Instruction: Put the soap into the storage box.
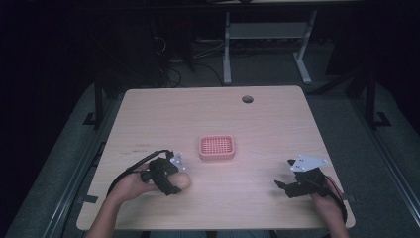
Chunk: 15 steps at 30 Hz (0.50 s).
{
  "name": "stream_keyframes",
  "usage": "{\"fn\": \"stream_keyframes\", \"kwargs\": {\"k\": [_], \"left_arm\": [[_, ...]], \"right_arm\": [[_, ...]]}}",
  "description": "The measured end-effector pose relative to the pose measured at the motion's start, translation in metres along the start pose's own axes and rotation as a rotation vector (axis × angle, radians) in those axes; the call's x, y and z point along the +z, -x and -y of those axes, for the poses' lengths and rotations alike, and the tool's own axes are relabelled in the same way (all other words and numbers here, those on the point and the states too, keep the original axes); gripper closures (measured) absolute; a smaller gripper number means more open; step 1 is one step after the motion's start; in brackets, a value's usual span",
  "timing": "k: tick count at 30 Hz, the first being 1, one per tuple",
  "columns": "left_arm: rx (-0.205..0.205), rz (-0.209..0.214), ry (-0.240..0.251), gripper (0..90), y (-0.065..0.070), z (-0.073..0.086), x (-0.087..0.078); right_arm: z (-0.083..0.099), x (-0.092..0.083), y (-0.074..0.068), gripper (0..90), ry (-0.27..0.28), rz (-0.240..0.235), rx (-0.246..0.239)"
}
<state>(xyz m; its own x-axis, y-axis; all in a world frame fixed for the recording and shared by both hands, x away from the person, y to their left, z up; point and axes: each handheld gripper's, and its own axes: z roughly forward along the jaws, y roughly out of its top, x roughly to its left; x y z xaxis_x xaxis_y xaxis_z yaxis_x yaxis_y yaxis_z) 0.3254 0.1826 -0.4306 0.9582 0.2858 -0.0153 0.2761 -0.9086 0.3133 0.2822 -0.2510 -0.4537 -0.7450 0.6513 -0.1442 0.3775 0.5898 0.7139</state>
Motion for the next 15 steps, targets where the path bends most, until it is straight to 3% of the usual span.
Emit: {"fn": "stream_keyframes", "kwargs": {"k": [15], "left_arm": [[0.018,-0.003,0.012,31.9,-0.006,-0.019,-0.001]], "right_arm": [[-0.001,0.000,-0.001,14.0,0.004,0.000,0.000]]}}
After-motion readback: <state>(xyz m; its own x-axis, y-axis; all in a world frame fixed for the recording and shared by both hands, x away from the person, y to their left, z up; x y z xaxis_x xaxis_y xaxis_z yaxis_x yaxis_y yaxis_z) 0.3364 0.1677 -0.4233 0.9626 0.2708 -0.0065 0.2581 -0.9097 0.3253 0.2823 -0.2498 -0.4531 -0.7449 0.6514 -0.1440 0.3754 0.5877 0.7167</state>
